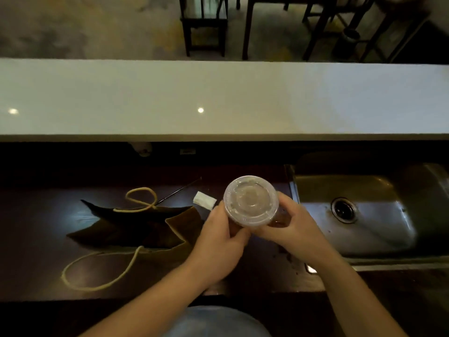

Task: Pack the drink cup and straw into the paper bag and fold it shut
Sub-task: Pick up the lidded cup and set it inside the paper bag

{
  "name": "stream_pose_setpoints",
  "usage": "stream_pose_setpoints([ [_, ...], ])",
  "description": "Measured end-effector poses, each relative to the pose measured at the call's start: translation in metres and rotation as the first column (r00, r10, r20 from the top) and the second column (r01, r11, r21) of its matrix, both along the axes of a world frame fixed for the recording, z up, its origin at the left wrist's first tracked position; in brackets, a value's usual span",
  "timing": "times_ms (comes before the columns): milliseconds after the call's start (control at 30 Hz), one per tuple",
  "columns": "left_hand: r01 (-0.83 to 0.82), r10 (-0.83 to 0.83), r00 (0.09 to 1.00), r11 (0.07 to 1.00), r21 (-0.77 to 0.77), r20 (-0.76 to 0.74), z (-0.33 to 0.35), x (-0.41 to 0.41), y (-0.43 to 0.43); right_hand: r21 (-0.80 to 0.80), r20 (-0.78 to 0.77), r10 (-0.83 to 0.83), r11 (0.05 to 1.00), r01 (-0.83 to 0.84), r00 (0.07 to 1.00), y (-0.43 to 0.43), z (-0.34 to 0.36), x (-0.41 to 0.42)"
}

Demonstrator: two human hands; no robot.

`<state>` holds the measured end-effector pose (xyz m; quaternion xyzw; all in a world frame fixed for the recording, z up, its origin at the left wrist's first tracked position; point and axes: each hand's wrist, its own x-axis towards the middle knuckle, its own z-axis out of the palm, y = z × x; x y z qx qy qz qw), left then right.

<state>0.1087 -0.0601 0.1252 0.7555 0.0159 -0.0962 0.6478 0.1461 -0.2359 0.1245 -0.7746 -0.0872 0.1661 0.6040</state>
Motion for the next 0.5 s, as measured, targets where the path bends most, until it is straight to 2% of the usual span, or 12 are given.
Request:
stream_pose_setpoints([
  [100,0.065,-0.071,0.995,0.993,0.094,0.071,0.044,-0.014,0.019,0.068,0.034,0.118,0.990,-0.120,0.992,0.008,0.030,-0.001],
  [167,0.048,-0.068,0.992,0.983,0.178,0.105,0.070,-0.028,0.037,0.124,0.073,0.184,0.974,-0.192,0.980,0.019,0.046,-0.003],
  [400,0.019,-0.038,0.997,0.969,0.247,0.071,0.125,-0.057,0.126,0.292,0.133,0.361,0.876,-0.384,0.923,0.099,0.071,-0.004],
  [500,0.063,-0.076,0.996,0.960,0.274,0.036,0.125,-0.053,0.167,0.242,0.125,0.395,0.878,-0.414,0.910,0.131,0.067,-0.006],
])
